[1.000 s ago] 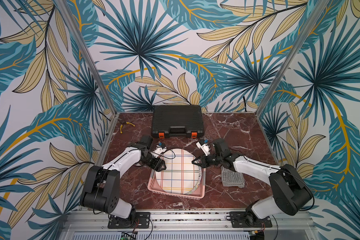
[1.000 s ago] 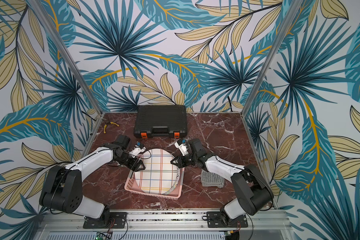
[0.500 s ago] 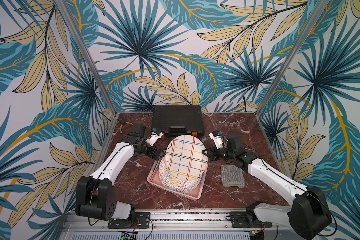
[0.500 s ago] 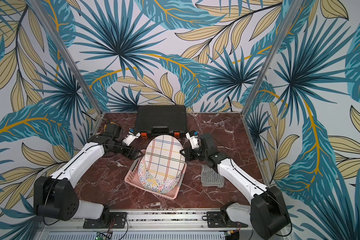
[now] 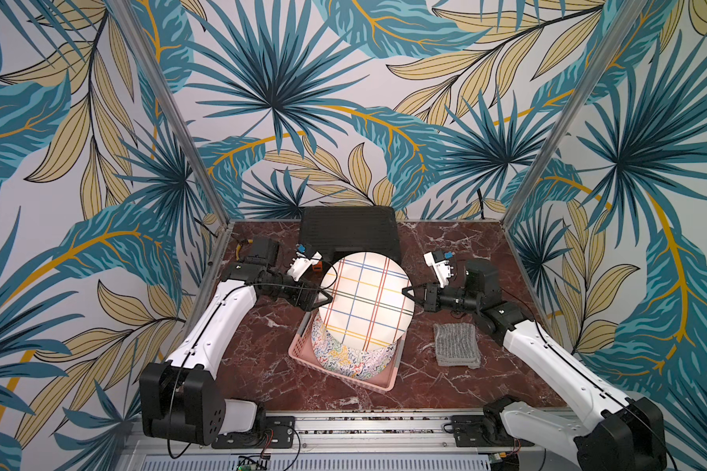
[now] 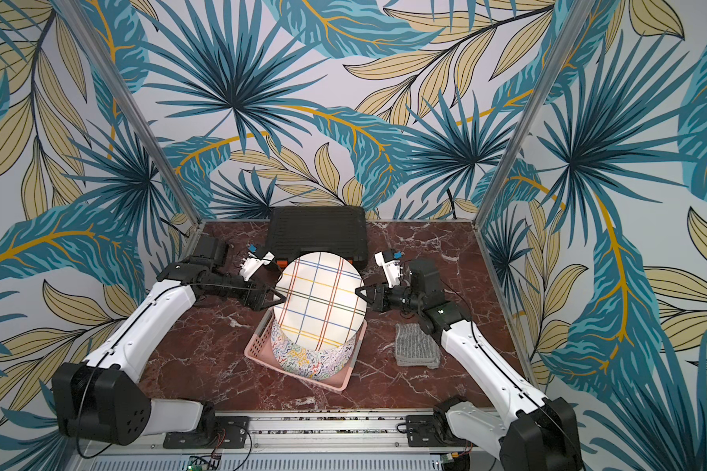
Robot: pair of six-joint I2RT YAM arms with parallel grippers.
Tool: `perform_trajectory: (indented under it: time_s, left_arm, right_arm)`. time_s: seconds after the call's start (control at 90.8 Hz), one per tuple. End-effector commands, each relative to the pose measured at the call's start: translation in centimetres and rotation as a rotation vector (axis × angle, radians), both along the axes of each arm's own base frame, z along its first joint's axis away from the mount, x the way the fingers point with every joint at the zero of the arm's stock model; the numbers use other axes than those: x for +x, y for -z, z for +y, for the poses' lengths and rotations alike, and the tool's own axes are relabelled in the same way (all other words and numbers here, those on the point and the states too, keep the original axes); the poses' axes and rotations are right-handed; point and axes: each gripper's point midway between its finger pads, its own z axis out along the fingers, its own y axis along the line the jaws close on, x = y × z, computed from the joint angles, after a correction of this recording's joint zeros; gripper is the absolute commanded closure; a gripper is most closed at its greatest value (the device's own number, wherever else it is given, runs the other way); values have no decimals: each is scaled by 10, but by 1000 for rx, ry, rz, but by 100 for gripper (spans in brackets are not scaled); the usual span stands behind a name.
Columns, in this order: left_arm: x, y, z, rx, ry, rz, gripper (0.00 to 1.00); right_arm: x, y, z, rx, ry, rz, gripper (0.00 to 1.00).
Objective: Wipe the wet plate dry
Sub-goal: Pick up the plate from the bin, then pick up the towel at the center of the board.
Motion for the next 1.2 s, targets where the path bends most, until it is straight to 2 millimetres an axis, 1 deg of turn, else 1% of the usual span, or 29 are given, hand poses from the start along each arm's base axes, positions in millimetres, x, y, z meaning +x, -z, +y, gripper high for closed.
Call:
perform_trajectory:
  time_s: [0.0, 0.055, 0.165, 0.297, 0.375, 0.474, 0.496, 0.518, 0.562, 0.639, 0.683, 0.727, 0.76, 0.804, 0.848, 0.87, 0.903, 0.936, 0.969, 1.057, 1.102, 1.19]
  left_arm:
    - [-11, -20, -13, -123, 52, 25, 9]
    - [-14, -24, -16, -154, 65, 35, 15]
    - [-17, -30, -20, -197, 82, 56, 35]
    - [-20, -32, -23, -237, 94, 89, 60]
    - [-20, -32, -24, -243, 95, 99, 76]
    - [-19, -32, -24, -241, 90, 96, 97]
    - [-18, -32, -23, -238, 85, 94, 100]
    - [-16, -33, -23, -234, 79, 91, 100]
    - [-14, -34, -22, -227, 70, 81, 100]
    - [-10, -35, -21, -214, 53, 62, 100]
    - [-8, -35, -20, -206, 42, 54, 100]
    - [-6, -36, -19, -200, 32, 45, 100]
    - [-5, -36, -18, -197, 27, 40, 100]
    - [-5, -37, -18, -197, 24, 36, 100]
    - [-4, -38, -18, -197, 24, 33, 100]
    - [-4, -38, -18, -198, 22, 32, 100]
    - [-3, -39, -18, -200, 22, 31, 100]
    - [-3, -39, -18, -204, 22, 33, 100]
    - [-3, -40, -19, -207, 22, 33, 100]
    - [-3, -43, -19, -215, 26, 27, 100]
    - [-4, -44, -20, -218, 29, 25, 100]
    - [-5, -46, -20, -223, 32, 24, 100]
  right_arm:
    - [-9, -26, 9, 102, -73, -66, 100]
    - [-7, -25, 10, 108, -75, -62, 100]
    - [-3, -22, 12, 114, -74, -56, 100]
    - [1, -19, 13, 111, -69, -55, 100]
    - [3, -17, 13, 106, -62, -54, 100]
    - [10, -8, 9, 69, -22, -40, 100]
    - [12, -6, 7, 55, -9, -35, 96]
    - [14, -4, 5, 42, 5, -33, 93]
    - [19, 3, -2, -2, 58, -20, 79]
    - [28, 23, -21, -111, 181, 28, 57]
    - [32, 36, -38, -184, 274, 65, 52]
    - [28, 52, -55, -259, 352, 124, 49]
    - [26, 60, -68, -299, 416, 158, 43]
    - [22, 75, -98, -395, 567, 219, 41]
    - [9, 87, -128, -485, 707, 298, 41]
    - [4, 92, -140, -519, 765, 324, 41]
    - [-9, 100, -155, -581, 828, 378, 41]
    - [-20, 107, -166, -623, 874, 412, 40]
    - [-29, 112, -176, -652, 915, 438, 39]
    - [-50, 127, -193, -689, 998, 498, 38]
    - [-56, 135, -198, -703, 1021, 515, 38]
    - [-62, 152, -202, -720, 1044, 540, 38]
